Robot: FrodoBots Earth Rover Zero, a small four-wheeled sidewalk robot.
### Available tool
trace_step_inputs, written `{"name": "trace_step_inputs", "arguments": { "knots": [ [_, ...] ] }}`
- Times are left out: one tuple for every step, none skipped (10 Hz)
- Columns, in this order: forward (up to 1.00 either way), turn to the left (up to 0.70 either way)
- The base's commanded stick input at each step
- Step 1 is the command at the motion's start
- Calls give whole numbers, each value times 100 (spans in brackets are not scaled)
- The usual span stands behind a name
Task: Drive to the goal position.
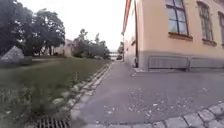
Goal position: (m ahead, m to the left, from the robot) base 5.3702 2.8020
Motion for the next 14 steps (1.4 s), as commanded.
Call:
{"name": "trace_step_inputs", "arguments": {
  "knots": [
    [44, 2],
    [44, 2],
    [44, 2],
    [44, 2],
    [44, 2],
    [44, 2],
    [44, 2],
    [44, 2],
    [44, 2],
    [44, 2],
    [44, 2],
    [44, 2],
    [44, 2],
    [44, 2]
  ]
}}
